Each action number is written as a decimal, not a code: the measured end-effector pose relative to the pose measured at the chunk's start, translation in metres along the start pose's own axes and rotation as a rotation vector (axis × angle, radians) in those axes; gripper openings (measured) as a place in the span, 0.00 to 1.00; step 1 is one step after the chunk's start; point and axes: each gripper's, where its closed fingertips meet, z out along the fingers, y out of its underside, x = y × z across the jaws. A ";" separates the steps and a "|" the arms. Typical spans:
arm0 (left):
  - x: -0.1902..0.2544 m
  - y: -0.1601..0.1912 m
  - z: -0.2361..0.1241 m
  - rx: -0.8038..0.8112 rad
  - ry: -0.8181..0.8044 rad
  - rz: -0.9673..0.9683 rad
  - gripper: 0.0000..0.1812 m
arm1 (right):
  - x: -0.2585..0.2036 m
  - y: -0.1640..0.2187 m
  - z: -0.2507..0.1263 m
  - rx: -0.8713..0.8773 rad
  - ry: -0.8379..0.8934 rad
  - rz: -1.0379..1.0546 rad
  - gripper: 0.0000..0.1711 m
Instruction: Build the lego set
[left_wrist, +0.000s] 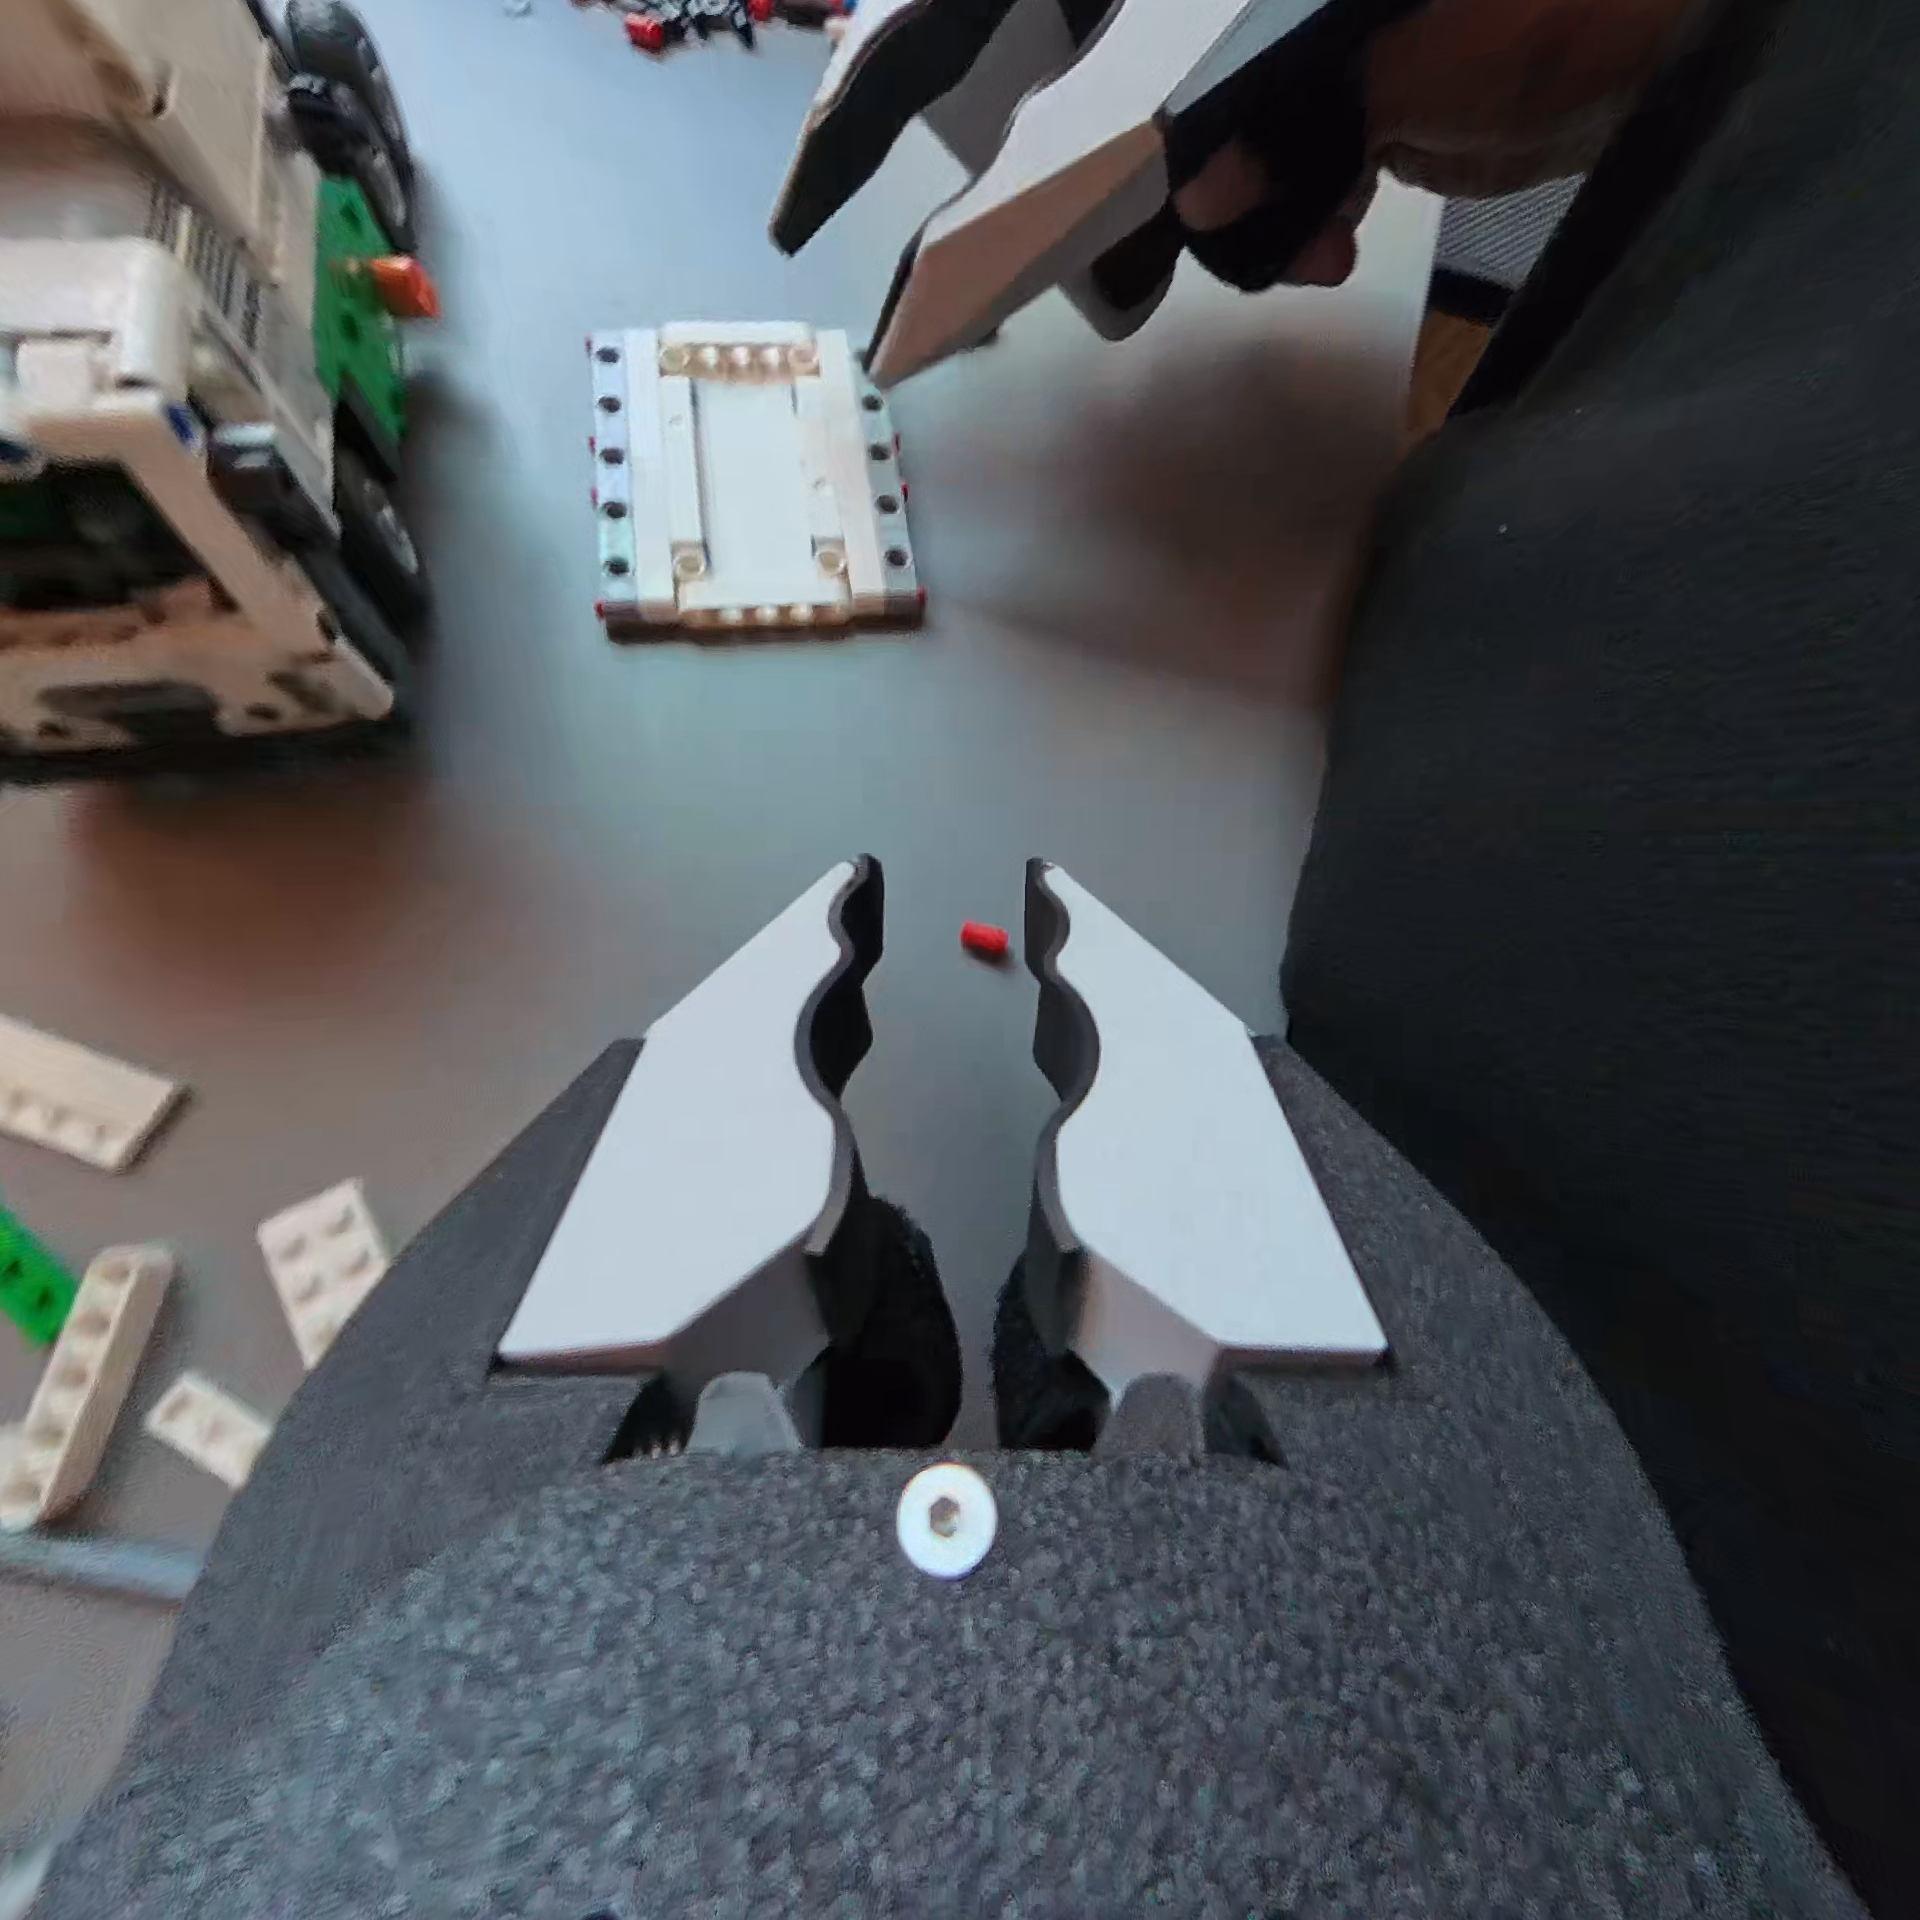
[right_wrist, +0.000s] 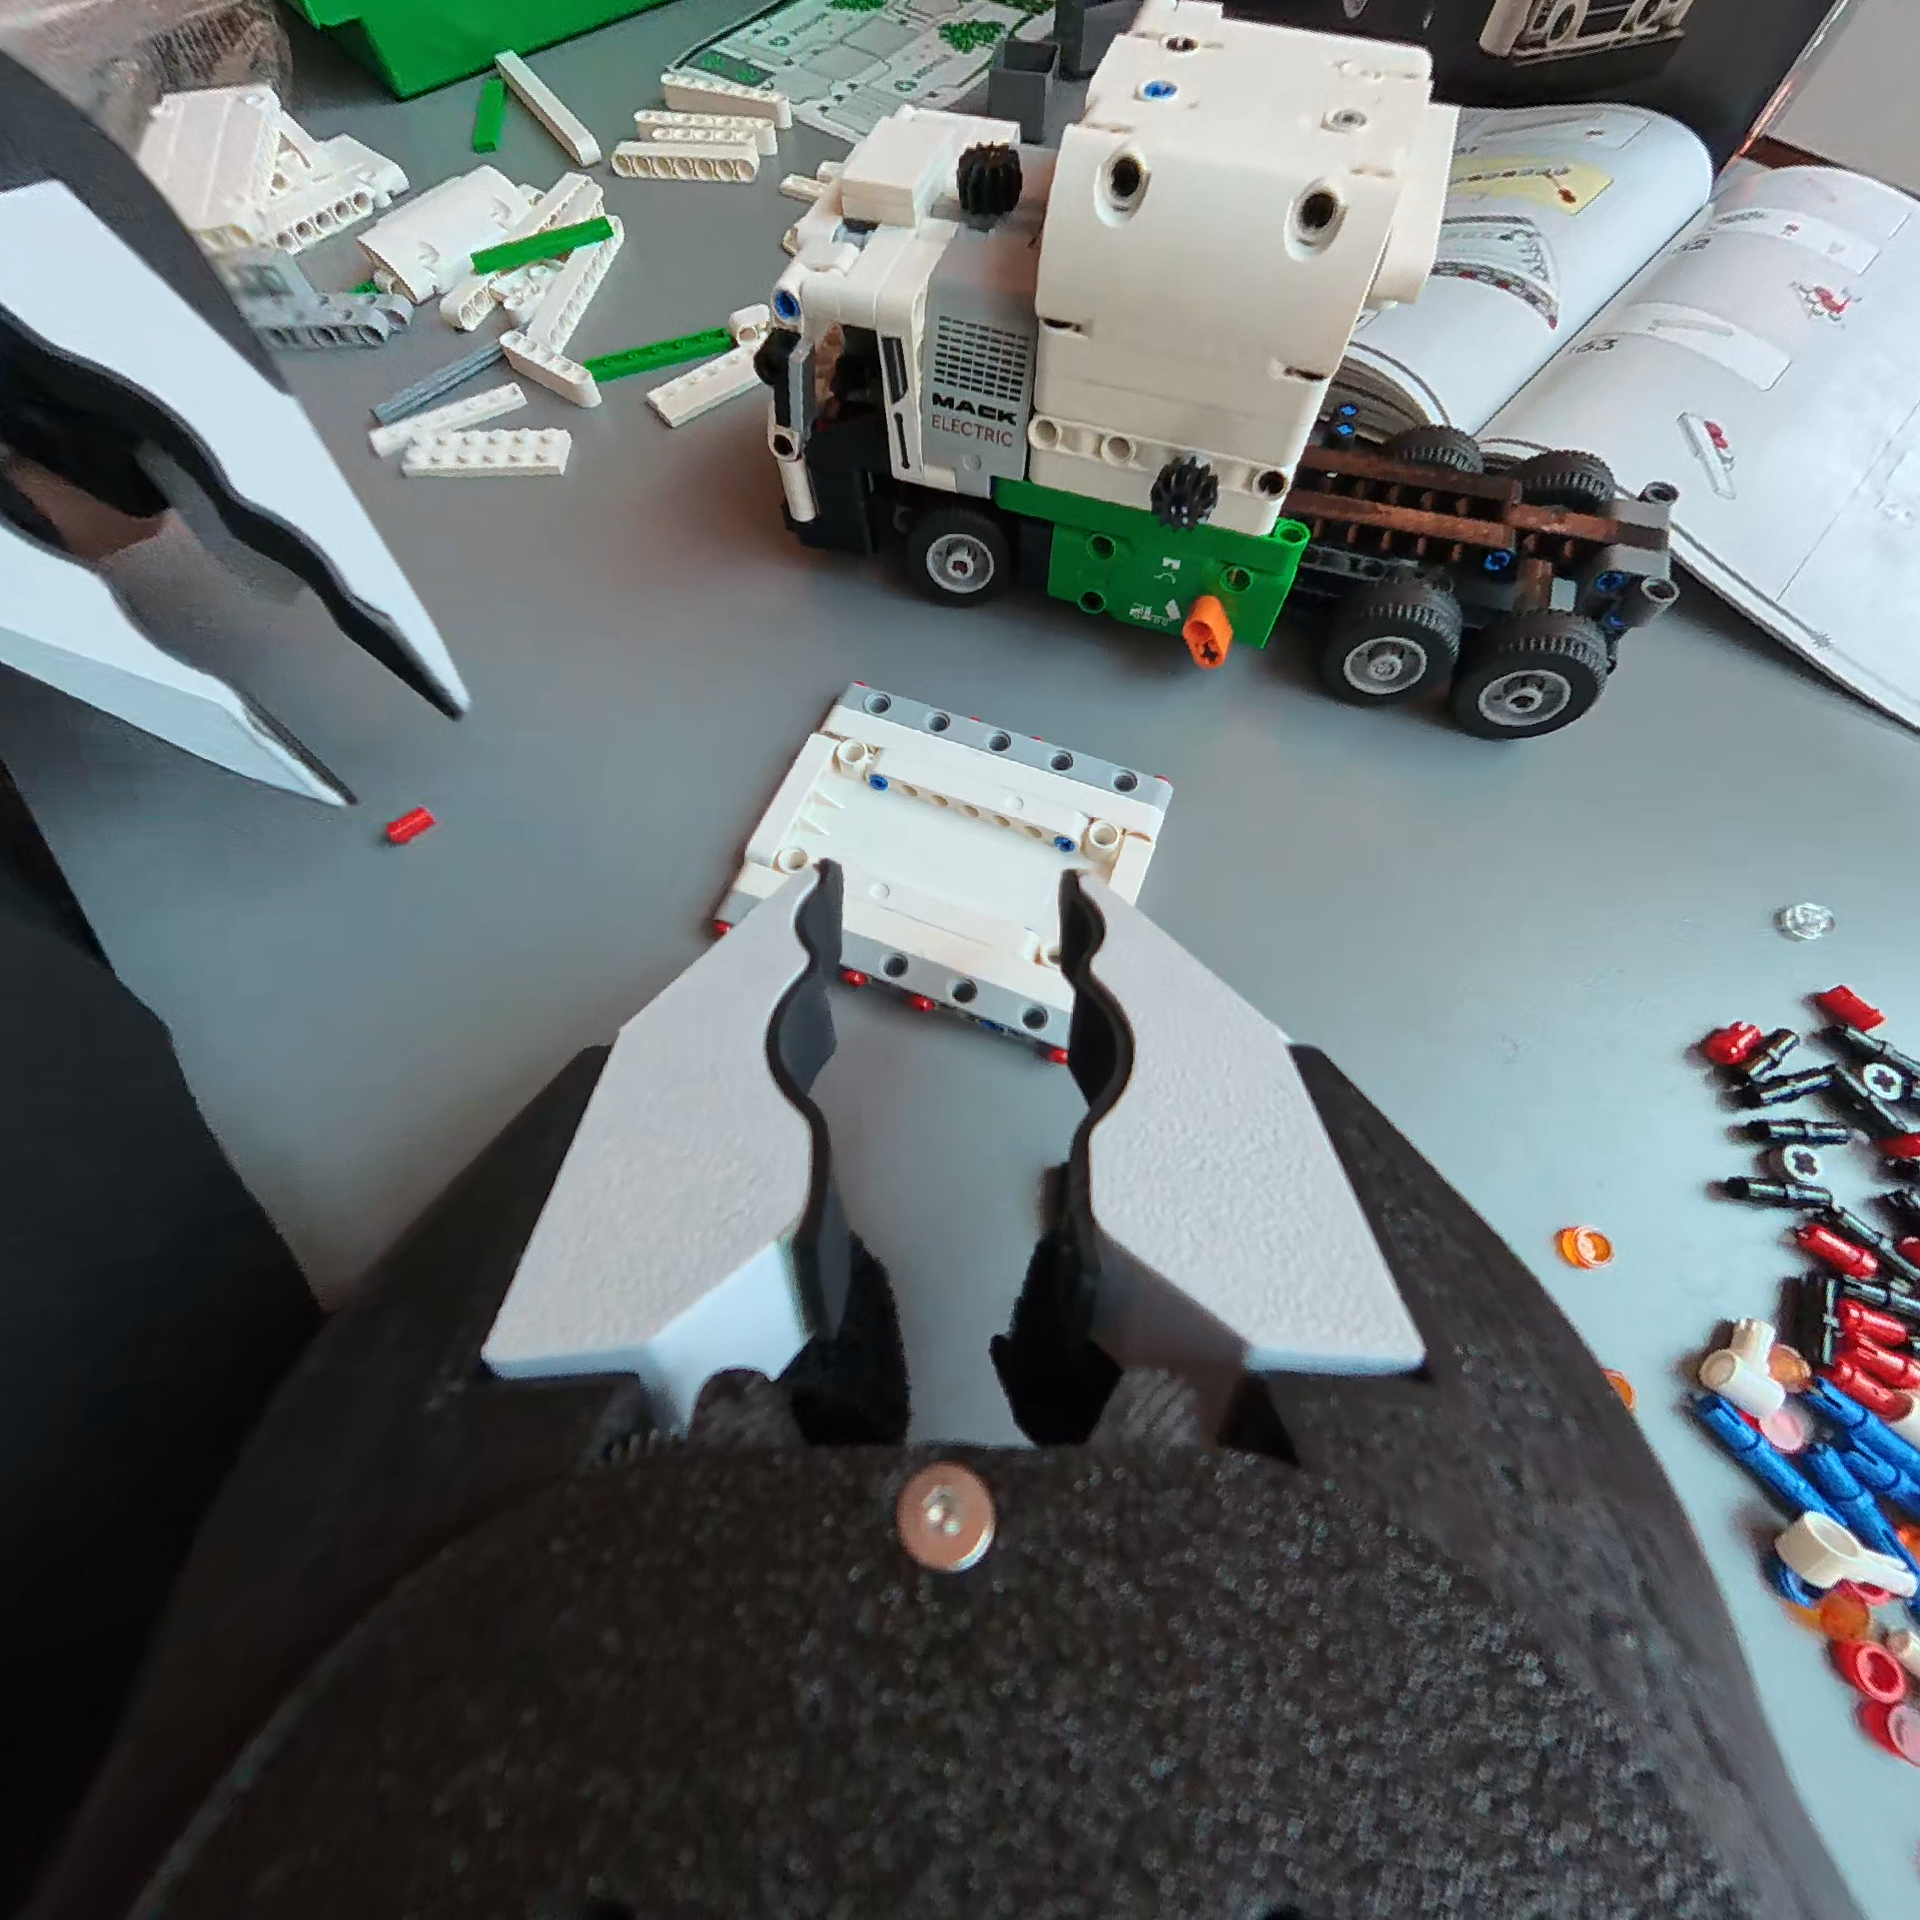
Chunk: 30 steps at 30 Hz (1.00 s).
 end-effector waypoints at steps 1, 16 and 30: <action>-0.001 0.007 -0.006 -0.013 -0.044 -0.033 0.14 | -0.001 -0.002 0.001 0.009 -0.007 0.001 0.24; -0.013 0.035 -0.008 -0.065 -0.327 -0.214 0.02 | -0.014 -0.007 0.002 0.035 -0.077 -0.071 0.21; -0.014 0.033 -0.006 -0.058 -0.305 -0.191 0.02 | -0.015 -0.005 0.009 0.022 -0.090 -0.066 0.20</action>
